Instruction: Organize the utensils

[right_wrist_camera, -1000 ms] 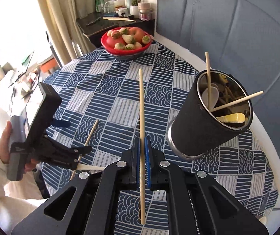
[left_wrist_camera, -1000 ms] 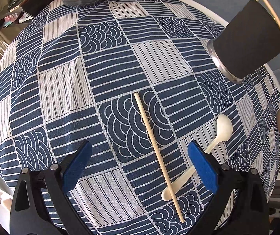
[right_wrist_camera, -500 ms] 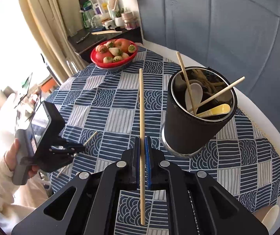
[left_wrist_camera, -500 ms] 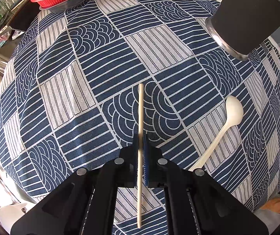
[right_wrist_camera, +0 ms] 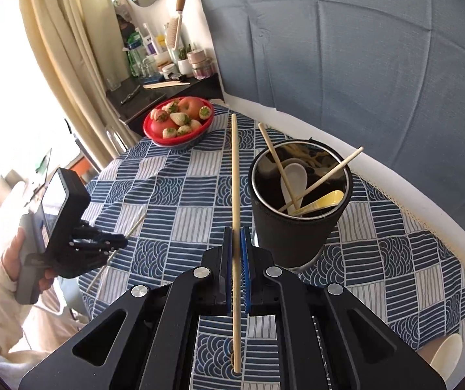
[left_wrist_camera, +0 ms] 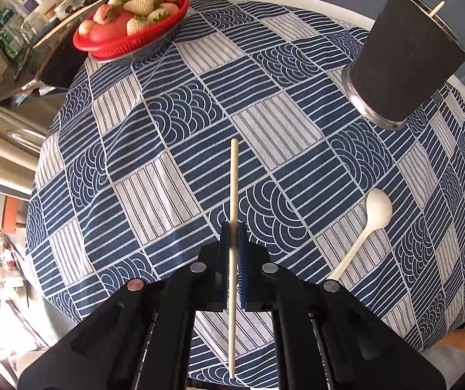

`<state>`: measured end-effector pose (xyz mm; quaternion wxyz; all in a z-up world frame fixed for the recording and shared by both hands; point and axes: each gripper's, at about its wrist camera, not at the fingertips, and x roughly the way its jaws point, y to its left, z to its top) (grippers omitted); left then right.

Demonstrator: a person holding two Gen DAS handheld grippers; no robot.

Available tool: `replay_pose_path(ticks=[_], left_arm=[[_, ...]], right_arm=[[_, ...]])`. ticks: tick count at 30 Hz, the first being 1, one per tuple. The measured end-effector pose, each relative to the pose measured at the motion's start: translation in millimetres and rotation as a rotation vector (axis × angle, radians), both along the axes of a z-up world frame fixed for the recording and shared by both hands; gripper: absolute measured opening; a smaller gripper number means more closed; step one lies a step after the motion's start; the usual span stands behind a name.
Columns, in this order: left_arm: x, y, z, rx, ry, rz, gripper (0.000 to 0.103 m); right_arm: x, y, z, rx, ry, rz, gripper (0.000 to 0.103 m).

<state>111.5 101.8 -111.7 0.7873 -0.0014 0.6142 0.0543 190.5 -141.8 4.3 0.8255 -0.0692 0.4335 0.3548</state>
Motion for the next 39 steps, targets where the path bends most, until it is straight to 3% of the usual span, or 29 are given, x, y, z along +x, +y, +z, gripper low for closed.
replay_pose_path(ticks=[22, 32, 39], left_arm=[[76, -37, 111, 0.104, -0.201, -0.09, 0.005], [111, -62, 155, 0.127, -0.291, -0.135, 0.005], [140, -81, 176, 0.048, -0.353, -0.159, 0.005]], right_arm=[[31, -68, 39, 0.051, -0.099, -0.159, 0.005], [59, -83, 38, 0.089, -0.093, -0.18, 0.005], [71, -75, 36, 0.158, -0.132, -0.137, 0.005]])
